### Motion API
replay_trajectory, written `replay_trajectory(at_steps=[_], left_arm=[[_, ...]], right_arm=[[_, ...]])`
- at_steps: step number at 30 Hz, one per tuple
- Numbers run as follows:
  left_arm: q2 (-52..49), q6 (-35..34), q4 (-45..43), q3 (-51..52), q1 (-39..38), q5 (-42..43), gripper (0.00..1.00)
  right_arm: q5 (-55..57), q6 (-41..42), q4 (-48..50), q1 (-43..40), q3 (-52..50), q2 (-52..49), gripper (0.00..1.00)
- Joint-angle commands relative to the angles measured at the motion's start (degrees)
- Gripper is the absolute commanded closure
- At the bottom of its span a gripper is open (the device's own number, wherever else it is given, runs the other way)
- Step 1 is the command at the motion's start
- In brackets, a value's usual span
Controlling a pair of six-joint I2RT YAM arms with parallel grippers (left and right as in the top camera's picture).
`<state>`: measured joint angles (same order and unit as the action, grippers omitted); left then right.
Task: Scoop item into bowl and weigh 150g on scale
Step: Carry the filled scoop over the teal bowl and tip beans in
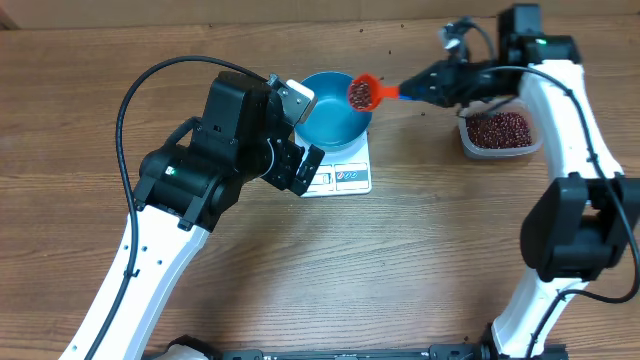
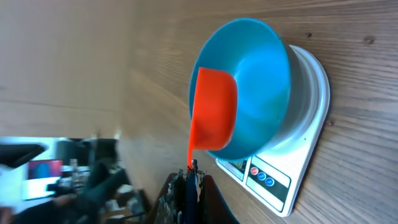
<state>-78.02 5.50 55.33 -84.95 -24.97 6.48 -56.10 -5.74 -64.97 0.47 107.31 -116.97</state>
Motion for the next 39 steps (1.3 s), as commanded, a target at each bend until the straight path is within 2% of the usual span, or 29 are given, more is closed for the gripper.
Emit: replay_trajectory(at_steps=[1, 8, 17, 29, 39], left_arm=[[-0.4, -0.6, 0.0, -0.4, 0.3, 0.4, 0.00], [-0.4, -0.6, 0.0, -0.4, 0.3, 0.4, 0.00], [-0.4, -0.6, 0.0, -0.4, 0.3, 0.4, 0.00], [-0.4, -0.6, 0.0, -0.4, 0.3, 0.4, 0.00], [-0.4, -0.6, 0.0, -0.4, 0.3, 0.4, 0.00]], right_arm=[[11.6, 4.5, 0.2, 3.9, 5.6, -0.4, 0.96], [38.9, 5.6, -4.4, 14.0, 15.4, -0.4, 0.96], [63.0, 5.5, -6.0, 25.4, 16.5, -0.3, 0.96], [65.4, 5.5, -5.6, 27.6, 16.5, -0.4, 0.96], [58.9, 5.3, -5.8, 27.6, 16.5, -0.4, 0.96]])
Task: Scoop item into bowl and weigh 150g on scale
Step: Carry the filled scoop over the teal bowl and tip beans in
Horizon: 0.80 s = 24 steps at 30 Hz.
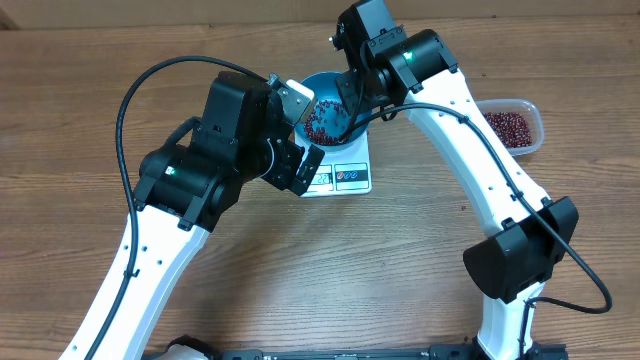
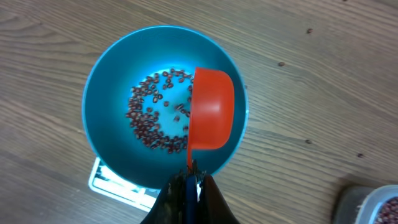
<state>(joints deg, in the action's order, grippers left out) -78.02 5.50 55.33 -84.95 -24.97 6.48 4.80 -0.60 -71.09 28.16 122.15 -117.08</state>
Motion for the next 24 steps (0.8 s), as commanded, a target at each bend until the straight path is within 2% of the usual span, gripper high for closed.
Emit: replay_trajectory(at_steps=[1, 17, 24], left_arm=[[-0.4, -0.6, 0.0, -0.4, 0.3, 0.4, 0.00], [-0.4, -0.6, 0.0, -0.4, 0.3, 0.4, 0.01], [-0.4, -0.6, 0.0, -0.4, 0.3, 0.4, 0.00]], right_arm=[[-1.9, 0.1, 0.2, -0.1, 1.6, -0.3, 0.96], [0.7, -0.2, 0.1, 2.1, 1.6, -0.3, 0.96], [1.0, 2.1, 0.2, 2.2, 1.6, -0.3, 0.96]])
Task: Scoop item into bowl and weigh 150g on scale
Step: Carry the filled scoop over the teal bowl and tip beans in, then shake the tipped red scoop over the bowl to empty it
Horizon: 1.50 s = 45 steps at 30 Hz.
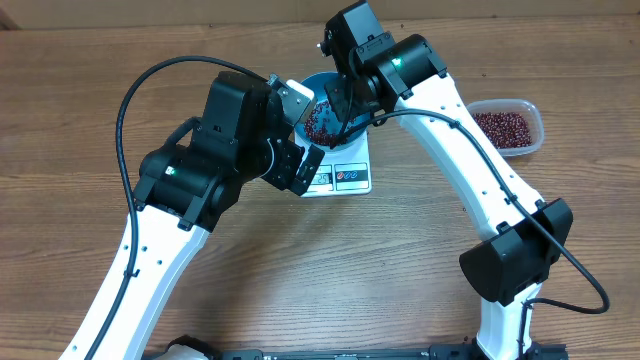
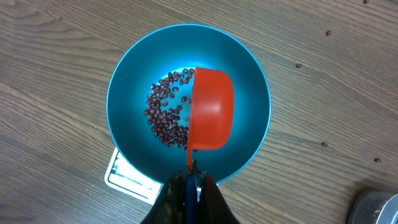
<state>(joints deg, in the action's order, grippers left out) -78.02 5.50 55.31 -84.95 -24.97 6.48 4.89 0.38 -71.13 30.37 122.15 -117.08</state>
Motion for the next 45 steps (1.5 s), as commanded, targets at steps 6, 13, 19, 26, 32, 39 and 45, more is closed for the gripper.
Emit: replay_trajectory(at_steps=[6, 13, 19, 26, 32, 39, 45], left_arm=[[-0.4, -0.6, 0.0, -0.4, 0.3, 0.4, 0.00], [-0.4, -0.6, 0.0, -0.4, 0.3, 0.4, 0.01], [-0.4, -0.6, 0.0, -0.4, 0.3, 0.4, 0.01], [-0.4, -0.6, 0.0, -0.4, 0.3, 0.4, 0.00], [-0.4, -0.6, 0.0, -0.4, 0.3, 0.4, 0.00], [-0.4, -0.6, 0.0, -0.4, 0.3, 0.4, 0.00], [-0.4, -0.6, 0.0, -0.4, 0.3, 0.4, 0.00]], right_arm=[[-1.5, 1.2, 0.9, 0.0, 1.6, -0.2, 0.96], [3.7, 0.7, 1.1, 1.2, 1.6, -0.2, 0.96], [4.0, 0.8, 1.4, 1.2, 1.7, -0.2, 0.96], [6.1, 0.5, 0.7, 3.2, 1.6, -0.3, 0.96], [3.5, 1.2, 1.8, 2.5, 1.7, -0.2, 0.96], [-0.4, 1.2, 0.5, 0.5, 1.7, 0.9, 0.96], [-2.5, 0.0, 0.0, 0.1, 1.7, 1.6, 0.96]])
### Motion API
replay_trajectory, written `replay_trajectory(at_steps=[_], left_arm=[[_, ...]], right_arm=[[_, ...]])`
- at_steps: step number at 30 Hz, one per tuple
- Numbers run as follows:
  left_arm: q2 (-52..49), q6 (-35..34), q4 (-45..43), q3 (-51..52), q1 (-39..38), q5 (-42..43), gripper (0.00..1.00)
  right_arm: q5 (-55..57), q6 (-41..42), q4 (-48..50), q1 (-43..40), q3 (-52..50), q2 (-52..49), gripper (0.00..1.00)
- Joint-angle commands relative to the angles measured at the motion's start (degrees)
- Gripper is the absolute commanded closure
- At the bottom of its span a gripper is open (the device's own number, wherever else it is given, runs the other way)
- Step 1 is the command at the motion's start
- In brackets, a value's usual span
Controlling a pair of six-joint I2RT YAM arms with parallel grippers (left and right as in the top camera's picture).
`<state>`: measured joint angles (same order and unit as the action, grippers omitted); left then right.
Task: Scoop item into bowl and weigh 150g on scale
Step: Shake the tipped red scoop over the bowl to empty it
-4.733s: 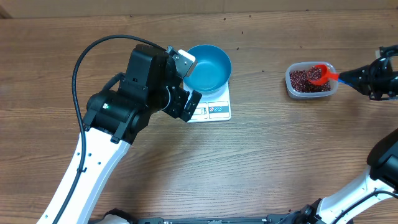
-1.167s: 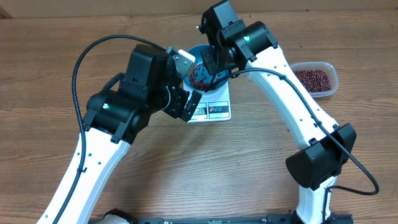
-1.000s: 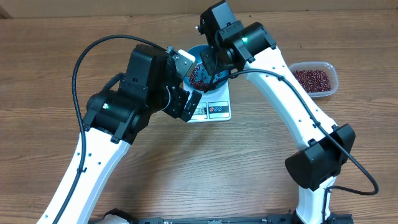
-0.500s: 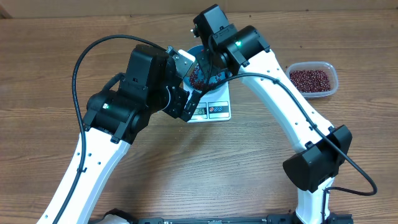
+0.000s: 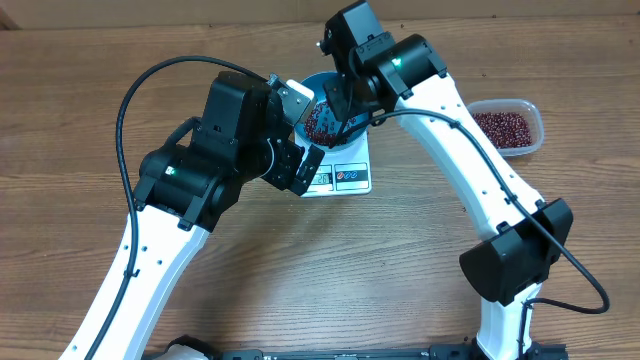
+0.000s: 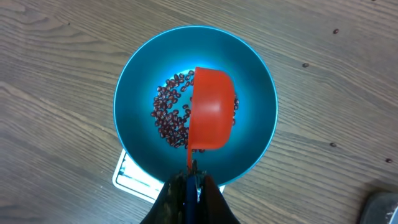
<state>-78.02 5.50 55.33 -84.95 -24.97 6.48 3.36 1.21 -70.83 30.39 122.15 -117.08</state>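
Note:
A blue bowl (image 6: 255,81) stands on the white scale (image 6: 134,180) with dark red beans (image 6: 169,115) piled in its middle. My right gripper (image 6: 190,177) is shut on the handle of an orange scoop (image 6: 211,112), which hangs upside down over the bowl, bottom facing the camera. In the overhead view the right gripper (image 5: 345,100) sits right over the bowl (image 5: 318,80), covering most of it. The left gripper (image 5: 305,165) hangs beside the scale (image 5: 345,178), at its left front; whether it is open or shut is not shown.
A clear tub of red beans (image 5: 508,127) stands at the right of the wooden table (image 5: 420,250). A few stray beans (image 6: 305,65) lie on the wood around the bowl. The left arm (image 5: 190,190) crosses the table's left half.
The view over the bowl has shifted slightly, and a few more beans show beside the upturned scoop. Both arms stand much as before.
First the right gripper held the scoop full of beans at the rim of the bare bowl, near the tub. Then the scoop was turned over above the bowl, with beans lying in it. The scoop has stayed inverted there since; the left arm never moved.

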Motion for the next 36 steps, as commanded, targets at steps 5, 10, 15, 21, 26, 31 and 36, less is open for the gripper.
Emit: replay_trajectory(at_steps=[5, 10, 15, 21, 26, 31, 36], left_arm=[[-0.4, -0.6, 0.0, -0.4, 0.3, 0.4, 0.00], [-0.4, -0.6, 0.0, -0.4, 0.3, 0.4, 0.00], [-0.4, -0.6, 0.0, -0.4, 0.3, 0.4, 0.01], [-0.4, -0.6, 0.0, -0.4, 0.3, 0.4, 0.01], [-0.4, -0.6, 0.0, -0.4, 0.3, 0.4, 0.00], [-0.4, -0.6, 0.0, -0.4, 0.3, 0.4, 0.00], [-0.4, -0.6, 0.0, -0.4, 0.3, 0.4, 0.00]], right_arm=[[5.4, -1.7, -1.3, 0.3, 1.7, 1.6, 0.96], [9.2, -3.7, -0.6, 0.5, 1.7, 1.6, 0.96], [9.0, -5.8, -0.9, 1.4, 1.7, 1.6, 0.96], [6.9, -9.3, -1.8, 1.9, 1.7, 1.8, 0.96], [10.0, -13.5, -3.0, 4.1, 1.7, 2.0, 0.96], [10.2, -12.3, -1.3, 3.9, 1.7, 2.0, 0.96], [10.1, -8.3, 0.1, 2.3, 1.7, 2.9, 0.96]])
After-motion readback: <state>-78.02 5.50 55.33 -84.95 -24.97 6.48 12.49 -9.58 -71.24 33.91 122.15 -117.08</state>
